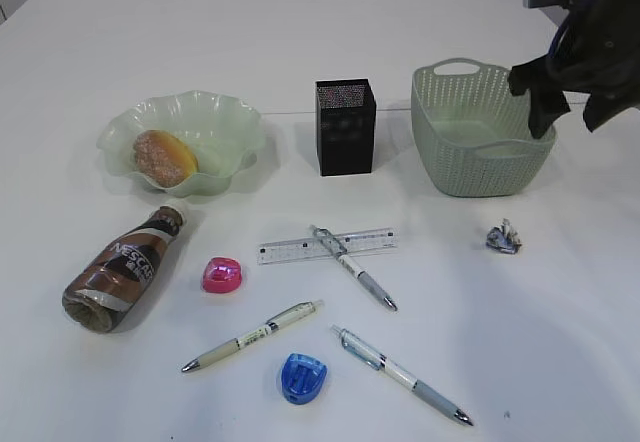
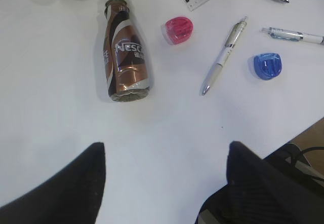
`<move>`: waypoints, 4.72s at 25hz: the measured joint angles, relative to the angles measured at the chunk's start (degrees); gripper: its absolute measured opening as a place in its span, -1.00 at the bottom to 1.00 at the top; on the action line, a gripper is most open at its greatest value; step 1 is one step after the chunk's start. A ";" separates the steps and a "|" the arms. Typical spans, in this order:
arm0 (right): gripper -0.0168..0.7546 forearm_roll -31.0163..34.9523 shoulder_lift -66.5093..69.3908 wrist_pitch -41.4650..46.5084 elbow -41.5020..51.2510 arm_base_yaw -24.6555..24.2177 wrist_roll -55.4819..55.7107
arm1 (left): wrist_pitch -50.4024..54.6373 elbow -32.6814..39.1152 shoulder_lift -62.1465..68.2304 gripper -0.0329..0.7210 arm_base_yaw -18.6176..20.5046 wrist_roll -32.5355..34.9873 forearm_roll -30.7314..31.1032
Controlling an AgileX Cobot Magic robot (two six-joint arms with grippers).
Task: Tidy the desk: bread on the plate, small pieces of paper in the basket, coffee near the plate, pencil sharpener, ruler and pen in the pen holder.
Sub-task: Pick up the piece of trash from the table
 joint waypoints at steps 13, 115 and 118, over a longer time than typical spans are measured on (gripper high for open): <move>0.34 9.86 -0.35 10.57 -0.44 0.00 -4.28 | -0.12 0.00 0.00 0.48 0.00 0.00 0.04; -0.92 8.49 18.67 0.85 -0.44 0.00 -7.92 | -0.12 0.00 0.00 0.48 0.00 0.00 1.75; -0.92 8.49 18.67 1.26 -0.44 0.00 -7.92 | -0.12 0.00 0.00 0.48 0.00 0.00 1.67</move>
